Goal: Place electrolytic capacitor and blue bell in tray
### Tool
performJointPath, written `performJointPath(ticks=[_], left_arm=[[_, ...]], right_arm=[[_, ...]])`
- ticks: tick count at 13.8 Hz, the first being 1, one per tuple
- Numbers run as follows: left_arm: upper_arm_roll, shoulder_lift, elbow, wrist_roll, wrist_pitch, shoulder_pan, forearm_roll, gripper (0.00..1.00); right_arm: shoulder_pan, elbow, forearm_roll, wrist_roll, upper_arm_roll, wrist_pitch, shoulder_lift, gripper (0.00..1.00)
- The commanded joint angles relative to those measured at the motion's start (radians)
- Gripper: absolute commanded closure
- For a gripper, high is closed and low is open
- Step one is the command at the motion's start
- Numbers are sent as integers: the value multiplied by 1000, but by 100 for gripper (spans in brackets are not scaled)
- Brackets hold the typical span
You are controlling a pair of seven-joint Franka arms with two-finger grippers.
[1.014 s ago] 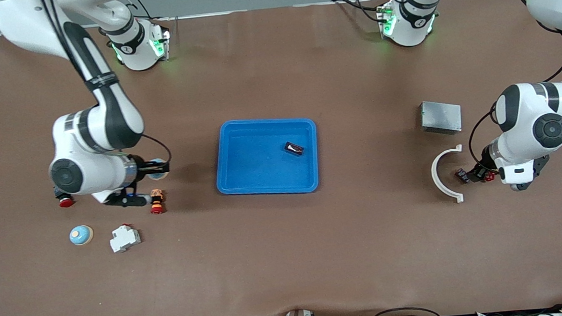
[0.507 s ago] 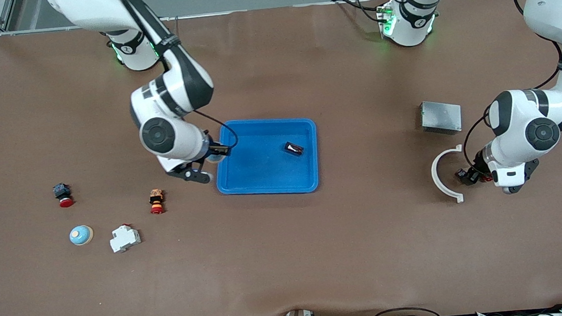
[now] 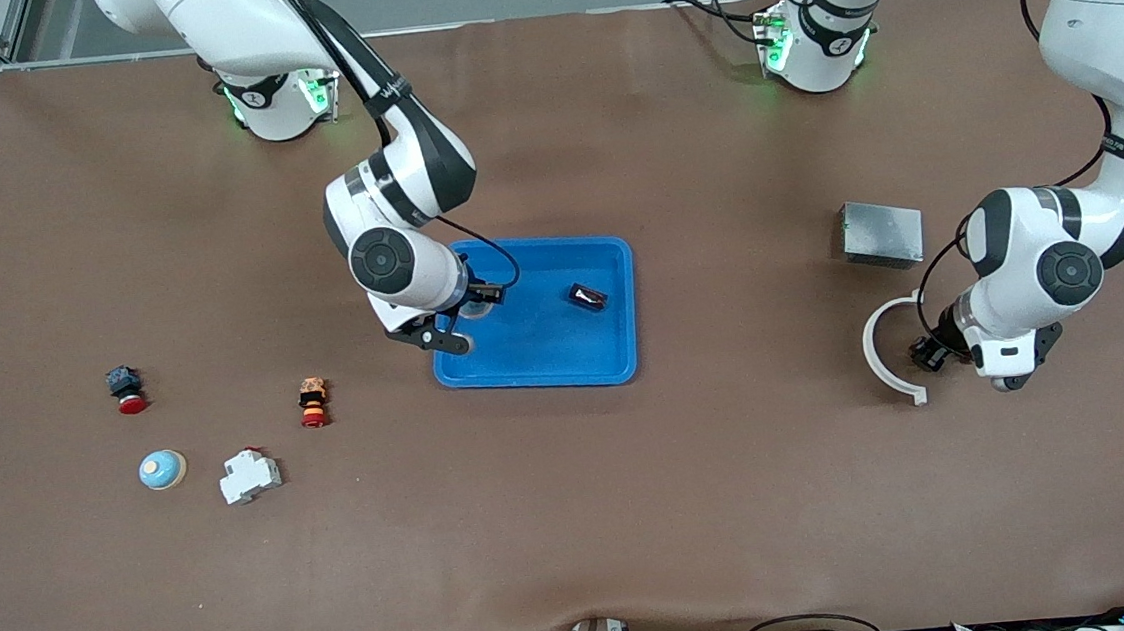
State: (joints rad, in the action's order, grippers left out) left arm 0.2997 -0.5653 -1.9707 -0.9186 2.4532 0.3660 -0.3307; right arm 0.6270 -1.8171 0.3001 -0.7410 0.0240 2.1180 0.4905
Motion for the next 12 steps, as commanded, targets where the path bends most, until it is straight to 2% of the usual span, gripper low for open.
performJointPath(ticks=[1,4,6,9,12], left_arm=[[7,2,4,-23,9,4,-11,100],[25,53,-6,-98,-14,-2,-13,100],[77,109,7,-146,-118,-1,-11,100],[188,148,55,-282,-277,-1,-11,100],[326,137,67,-539,-319,-7,-13,100]], right_arm=[[39,1,24,-9,13,5,5,90],[48,-27,24,-9,13,28,5,90],[51,-53,24,-9,11,63,3,90],[94,-134,24,-9,11,209,-4,91],[100,-163,24,-9,11,237,-10,91]])
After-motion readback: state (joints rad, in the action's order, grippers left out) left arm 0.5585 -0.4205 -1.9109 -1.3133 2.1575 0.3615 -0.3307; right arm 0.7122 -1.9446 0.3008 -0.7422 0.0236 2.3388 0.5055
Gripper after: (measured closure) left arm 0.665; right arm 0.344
